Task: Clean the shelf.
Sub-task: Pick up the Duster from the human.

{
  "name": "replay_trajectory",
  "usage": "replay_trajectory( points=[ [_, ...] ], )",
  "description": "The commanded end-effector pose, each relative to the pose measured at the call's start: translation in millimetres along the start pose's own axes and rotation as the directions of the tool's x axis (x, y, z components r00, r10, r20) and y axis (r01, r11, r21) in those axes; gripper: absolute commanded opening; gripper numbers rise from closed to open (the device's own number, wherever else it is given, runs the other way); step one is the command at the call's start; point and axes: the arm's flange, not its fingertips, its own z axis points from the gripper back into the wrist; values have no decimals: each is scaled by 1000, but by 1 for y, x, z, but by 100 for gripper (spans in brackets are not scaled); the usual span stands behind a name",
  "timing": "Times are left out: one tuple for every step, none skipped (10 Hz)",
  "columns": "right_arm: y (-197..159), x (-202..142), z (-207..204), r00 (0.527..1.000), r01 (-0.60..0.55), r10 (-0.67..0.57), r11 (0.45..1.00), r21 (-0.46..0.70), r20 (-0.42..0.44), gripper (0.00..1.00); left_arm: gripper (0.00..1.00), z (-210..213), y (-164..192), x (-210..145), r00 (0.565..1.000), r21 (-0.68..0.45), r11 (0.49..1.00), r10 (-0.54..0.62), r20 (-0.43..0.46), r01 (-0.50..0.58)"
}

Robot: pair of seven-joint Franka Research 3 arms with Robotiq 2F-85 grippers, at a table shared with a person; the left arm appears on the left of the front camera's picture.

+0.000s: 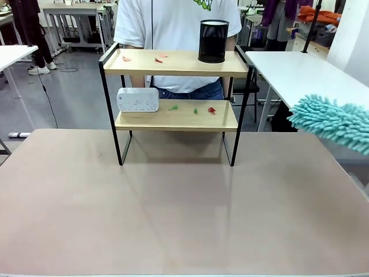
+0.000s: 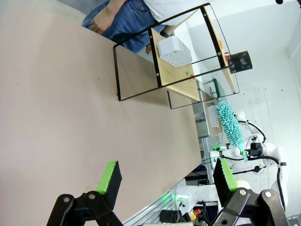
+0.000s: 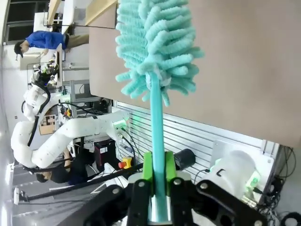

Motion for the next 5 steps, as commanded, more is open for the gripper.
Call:
replay_trajectory(
  points=[
    [-23,-2,-14,999,-32,32,999,25,-3,0,100,-2,0,1,1000,-24,999,-24,16,24],
    [-30,1,-24,999,-25,26,999,34,-22,0,100,-2,0,1,1000,-24,999,-24,16,24],
    [-35,6,-34,999,-13,14,999,39,-28,0,100,-2,0,1,1000,-24,999,-24,16,24],
    [-21,-5,-14,1000,-8,8,1000,31,-13,9,100,-2,0,1,1000,-24,999,-24,16,24],
    [-21,-5,-14,1000,-8,8,1000,31,-13,9,100,-2,0,1,1000,-24,999,-24,16,24]
  ],
)
